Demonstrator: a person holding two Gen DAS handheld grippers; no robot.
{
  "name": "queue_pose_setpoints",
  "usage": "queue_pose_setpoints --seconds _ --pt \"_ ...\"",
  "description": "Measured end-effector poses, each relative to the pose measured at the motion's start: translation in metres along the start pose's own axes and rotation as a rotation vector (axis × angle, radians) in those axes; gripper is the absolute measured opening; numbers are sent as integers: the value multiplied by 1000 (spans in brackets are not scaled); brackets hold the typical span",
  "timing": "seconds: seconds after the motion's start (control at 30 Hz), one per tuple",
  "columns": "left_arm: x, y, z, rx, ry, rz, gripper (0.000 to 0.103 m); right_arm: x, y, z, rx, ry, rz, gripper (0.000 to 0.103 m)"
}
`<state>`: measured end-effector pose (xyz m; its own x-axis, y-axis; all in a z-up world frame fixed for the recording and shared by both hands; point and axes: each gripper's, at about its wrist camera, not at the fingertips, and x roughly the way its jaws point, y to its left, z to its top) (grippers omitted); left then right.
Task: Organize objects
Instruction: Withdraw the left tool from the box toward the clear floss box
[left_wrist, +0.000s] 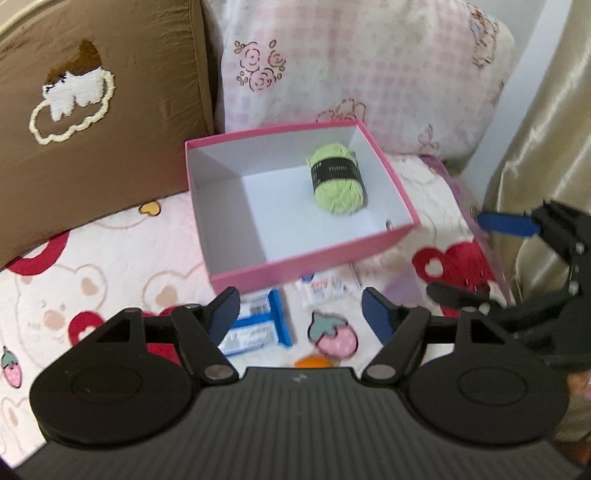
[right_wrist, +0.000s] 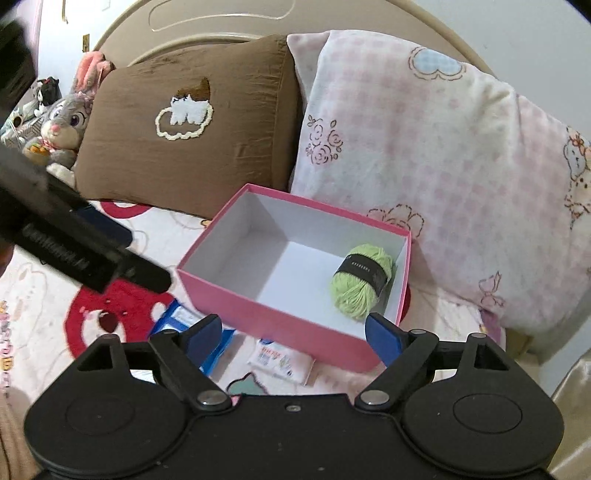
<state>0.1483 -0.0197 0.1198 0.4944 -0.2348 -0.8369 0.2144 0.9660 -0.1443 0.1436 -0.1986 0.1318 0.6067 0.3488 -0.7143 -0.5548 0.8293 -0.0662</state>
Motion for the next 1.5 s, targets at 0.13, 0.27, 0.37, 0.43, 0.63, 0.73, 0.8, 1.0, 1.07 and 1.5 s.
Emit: queue_pose_setpoints --seconds 0.13,0.27,0.37,0.43,0.63,0.73,0.8,1.0,1.07,1.5 --pt "-22 2 -19 29 22 7 81 -16 5 -3 8 28 23 94" --pt "-39 3 -35 61 20 -4 83 -28 10 -8 35 70 62 94" --pt "-50 5 -45 71 15 1 85 -34 14 -13 39 84 77 94" --pt "-55 5 -52 77 15 5 86 -40 20 -17 23 81 73 95" --pt "-64 9 -68 89 27 -12 89 -55 38 -29 -19 86 79 95" --pt "-65 11 -75 99 38 -26 91 -57 47 -33 -38 95 94 95" --pt "-65 12 -79 105 45 -20 91 -56 52 -36 -50 107 108 95" --pt "-64 18 -89 102 50 -11 92 -58 68 -42 -92 110 132 95" --pt "-63 23 -92 87 51 -20 92 -57 73 -45 -109 111 142 95" --pt "-16 54 -115 -12 -11 -81 92 -23 96 -74 -144 69 256 95"
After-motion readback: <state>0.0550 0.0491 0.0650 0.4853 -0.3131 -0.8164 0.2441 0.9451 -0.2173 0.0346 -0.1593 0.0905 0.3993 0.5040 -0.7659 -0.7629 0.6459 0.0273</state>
